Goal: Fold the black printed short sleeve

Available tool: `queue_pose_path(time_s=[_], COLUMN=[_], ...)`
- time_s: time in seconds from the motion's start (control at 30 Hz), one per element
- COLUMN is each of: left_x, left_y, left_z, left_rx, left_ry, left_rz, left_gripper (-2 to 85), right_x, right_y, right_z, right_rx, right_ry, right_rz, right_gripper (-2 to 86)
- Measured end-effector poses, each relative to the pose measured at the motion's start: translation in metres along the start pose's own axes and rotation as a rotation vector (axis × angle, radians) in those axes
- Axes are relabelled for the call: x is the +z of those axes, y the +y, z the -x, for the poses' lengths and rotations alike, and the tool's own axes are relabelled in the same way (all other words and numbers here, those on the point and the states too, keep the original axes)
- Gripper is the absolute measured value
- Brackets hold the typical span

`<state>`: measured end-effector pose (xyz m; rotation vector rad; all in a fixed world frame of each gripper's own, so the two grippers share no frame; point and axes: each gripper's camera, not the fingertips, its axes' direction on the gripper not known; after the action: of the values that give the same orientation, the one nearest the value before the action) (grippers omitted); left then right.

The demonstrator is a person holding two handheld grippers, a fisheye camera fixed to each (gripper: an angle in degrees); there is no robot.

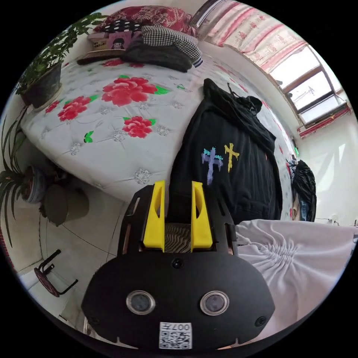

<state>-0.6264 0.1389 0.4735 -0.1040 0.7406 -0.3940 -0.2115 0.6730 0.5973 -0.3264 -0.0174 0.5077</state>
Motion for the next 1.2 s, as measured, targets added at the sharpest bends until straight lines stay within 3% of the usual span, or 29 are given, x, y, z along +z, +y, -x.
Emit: queue_pose_path(time_s=[0.13, 0.3, 0.43, 0.53, 0.67, 0.8, 1.03, 1.2], left_x=[0.035, 0.034, 0.029, 0.003, -0.045, -0.067, -0.069, -0.032], left_y=[-0.001, -0.005, -0.015, -0.036, -0.071, -0.118, -0.239, -0.356], left_z=[0.004, -0.039, -0.056, -0.04, 0.008, 0.027, 0.012, -0.012], left_rx=[-0.006, 0.172, 0.33, 0.282, 0.128, 0.086, 0.027, -0.125], left_ry=[0.065, -0.185, -0.158, 0.015, 0.399, 0.561, 0.662, 0.65], left_rz=[0.181, 0.243, 0.321, 0.288, 0.148, 0.056, -0.011, -0.04], left_gripper=[14.4, 15.0, 2.7, 0.2, -0.6, -0.7, -0.6, 0.7], right_x=[0.001, -0.001, -0.009, -0.039, -0.102, -0.147, -0.228, -0.264], right_y=[-0.005, -0.009, -0.009, -0.003, 0.002, -0.011, -0.102, -0.221], right_z=[0.012, 0.044, 0.061, 0.058, 0.032, 0.013, 0.021, 0.059], right_rx=[-0.011, -0.157, -0.213, -0.24, -0.206, -0.162, -0.182, -0.171], right_ry=[0.025, 0.091, 0.153, 0.047, -0.2, -0.407, -0.652, -0.563], right_rz=[0.043, 0.124, 0.133, 0.084, -0.058, -0.192, -0.398, -0.439], right_gripper=[10.2, 6.2, 2.8, 1.4, 0.6, 0.4, 0.6, 1.8])
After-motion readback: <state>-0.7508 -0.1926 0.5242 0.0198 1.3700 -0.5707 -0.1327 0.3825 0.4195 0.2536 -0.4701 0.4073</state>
